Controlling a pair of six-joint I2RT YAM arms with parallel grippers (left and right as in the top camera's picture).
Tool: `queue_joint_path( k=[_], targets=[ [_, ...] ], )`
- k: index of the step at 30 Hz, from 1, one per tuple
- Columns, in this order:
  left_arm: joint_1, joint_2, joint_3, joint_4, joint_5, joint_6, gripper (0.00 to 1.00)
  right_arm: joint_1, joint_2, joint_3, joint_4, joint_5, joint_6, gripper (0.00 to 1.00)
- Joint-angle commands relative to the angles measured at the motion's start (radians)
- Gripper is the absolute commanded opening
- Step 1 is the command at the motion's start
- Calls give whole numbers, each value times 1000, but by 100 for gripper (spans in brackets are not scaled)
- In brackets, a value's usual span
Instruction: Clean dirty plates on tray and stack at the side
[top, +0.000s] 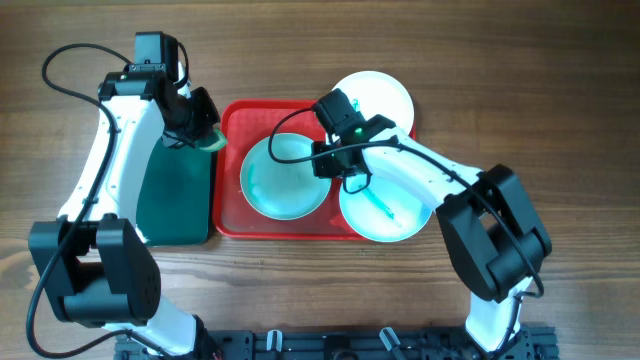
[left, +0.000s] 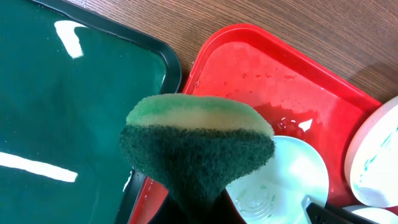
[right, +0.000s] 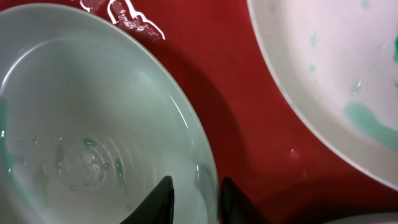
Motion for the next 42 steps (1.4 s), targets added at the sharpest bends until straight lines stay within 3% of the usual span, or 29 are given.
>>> queue_joint_path(
  k=[1, 4, 8, 16, 25, 35, 42],
  targets=[
    [4, -18, 13, 0, -10, -13, 4, 4, 41, 7, 18, 82, 55, 27],
    [4, -18, 13, 0, -10, -13, 4, 4, 66, 7, 40, 74, 71, 21],
    [4, -18, 13, 0, -10, -13, 4, 4, 85, 8, 50, 52, 77, 4],
    [4, -18, 13, 0, -10, -13, 4, 4, 17, 33, 21, 48, 16, 4],
    [4, -18, 13, 0, -10, -13, 4, 53, -222, 33, -20, 490, -145, 4],
    [4, -18, 13, 0, -10, -13, 4, 322, -261, 31, -21, 1358, -246, 4],
    [4, -18, 13, 0, -10, -13, 4, 428, -261, 27, -22, 1558, -249, 4]
  ],
)
